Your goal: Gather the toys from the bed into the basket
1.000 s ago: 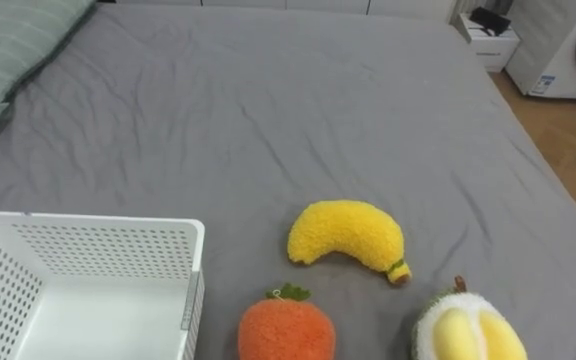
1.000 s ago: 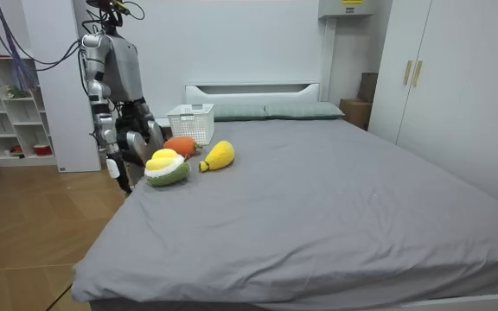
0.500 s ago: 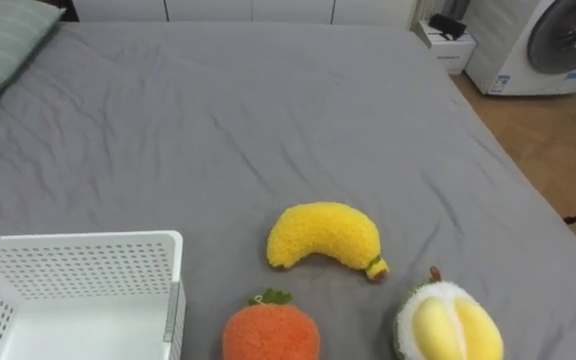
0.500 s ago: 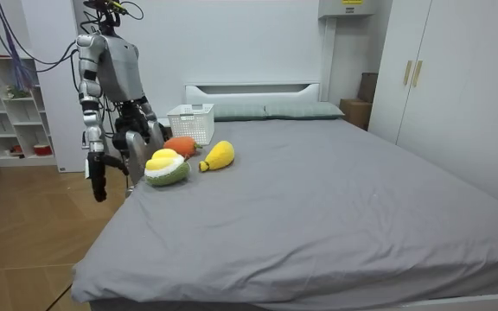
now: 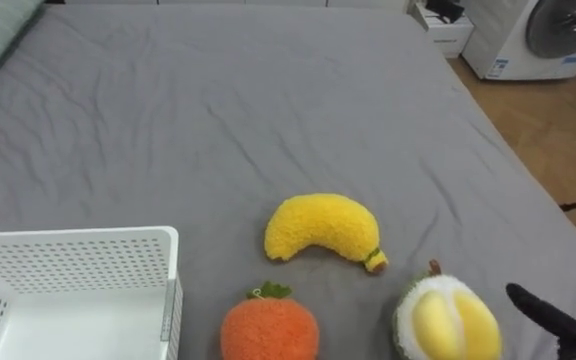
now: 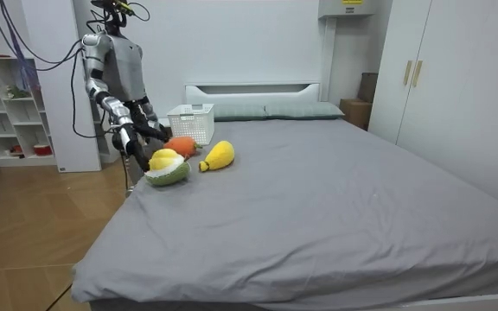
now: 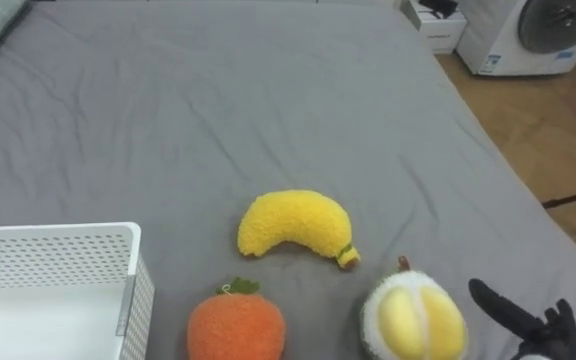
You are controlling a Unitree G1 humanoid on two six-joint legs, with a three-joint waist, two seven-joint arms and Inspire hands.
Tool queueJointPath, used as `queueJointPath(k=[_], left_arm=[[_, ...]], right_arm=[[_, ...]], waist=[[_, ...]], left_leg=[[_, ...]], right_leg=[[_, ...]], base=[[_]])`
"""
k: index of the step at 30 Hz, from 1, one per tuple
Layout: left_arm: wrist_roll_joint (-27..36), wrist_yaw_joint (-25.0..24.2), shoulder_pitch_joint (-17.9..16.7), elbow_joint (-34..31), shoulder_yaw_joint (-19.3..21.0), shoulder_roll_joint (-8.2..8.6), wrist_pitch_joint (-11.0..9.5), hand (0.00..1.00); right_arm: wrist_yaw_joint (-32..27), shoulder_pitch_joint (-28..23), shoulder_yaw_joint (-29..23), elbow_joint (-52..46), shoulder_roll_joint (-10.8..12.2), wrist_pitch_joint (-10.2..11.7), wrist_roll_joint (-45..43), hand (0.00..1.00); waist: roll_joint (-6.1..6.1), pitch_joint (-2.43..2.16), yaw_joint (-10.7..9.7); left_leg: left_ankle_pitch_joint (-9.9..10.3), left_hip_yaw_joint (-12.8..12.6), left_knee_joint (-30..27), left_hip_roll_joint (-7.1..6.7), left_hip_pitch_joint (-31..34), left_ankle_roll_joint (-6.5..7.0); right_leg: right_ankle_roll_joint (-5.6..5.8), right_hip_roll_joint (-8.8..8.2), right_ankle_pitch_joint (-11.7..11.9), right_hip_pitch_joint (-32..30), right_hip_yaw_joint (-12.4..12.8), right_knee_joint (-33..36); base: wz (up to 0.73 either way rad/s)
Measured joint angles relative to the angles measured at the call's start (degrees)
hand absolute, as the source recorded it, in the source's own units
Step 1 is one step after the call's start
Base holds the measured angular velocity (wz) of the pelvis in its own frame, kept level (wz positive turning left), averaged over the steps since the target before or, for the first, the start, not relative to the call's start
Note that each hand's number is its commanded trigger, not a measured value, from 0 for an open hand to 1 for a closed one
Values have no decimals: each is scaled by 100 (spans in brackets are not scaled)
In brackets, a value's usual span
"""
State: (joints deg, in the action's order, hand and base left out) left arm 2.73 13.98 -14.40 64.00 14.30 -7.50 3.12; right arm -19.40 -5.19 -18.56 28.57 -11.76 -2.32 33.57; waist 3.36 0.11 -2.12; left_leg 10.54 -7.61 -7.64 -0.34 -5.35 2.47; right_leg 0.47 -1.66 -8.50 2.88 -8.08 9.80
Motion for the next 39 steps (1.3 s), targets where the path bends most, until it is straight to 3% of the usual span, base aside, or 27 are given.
queueJointPath(k=[8,17,23,26,33,39], left_arm=[[-29,9,-58,-97,-40,1,43,0],[-117,6,-177,-230,-100,-8,195,0],[-187,-82,-208,-258,-97,-14,363,0],[-376,-121,-223,-282,-102,-13,512,0],[-609,-126,-250,-422,24,-51,562,0],[-610,-130,-237,-426,24,-90,641,0]], right_arm=[[50,9,484,-433,39,1,-700,0],[655,-169,845,-476,34,-51,-838,0],[1325,-178,944,-155,0,-189,-1978,0],[1592,-173,985,118,-3,-464,-2782,0],[2292,-143,1056,935,-137,-502,-4295,0],[2666,-145,1053,1080,-184,-546,-4884,0]], waist=[[-21,-4,120],[-24,-17,103],[54,-46,88],[95,-43,113],[174,-63,146],[255,-32,238]], left_leg=[[1,19,-6,-1,29,0],[0,27,-7,2,16,-1],[1,74,-11,-1,-61,-1],[1,97,-14,-4,-125,-1],[1,167,-20,-18,-127,0],[3,183,-20,-25,-120,4]], right_leg=[[1,-1,-1,3,-5,-5],[0,-10,-1,25,-26,6],[0,-22,-1,123,-83,-11],[0,-23,-5,192,-92,-16],[3,-46,-8,217,-141,-29],[4,-33,-6,207,-148,-94]], base=[[0],[0],[3],[3],[4],[0]])
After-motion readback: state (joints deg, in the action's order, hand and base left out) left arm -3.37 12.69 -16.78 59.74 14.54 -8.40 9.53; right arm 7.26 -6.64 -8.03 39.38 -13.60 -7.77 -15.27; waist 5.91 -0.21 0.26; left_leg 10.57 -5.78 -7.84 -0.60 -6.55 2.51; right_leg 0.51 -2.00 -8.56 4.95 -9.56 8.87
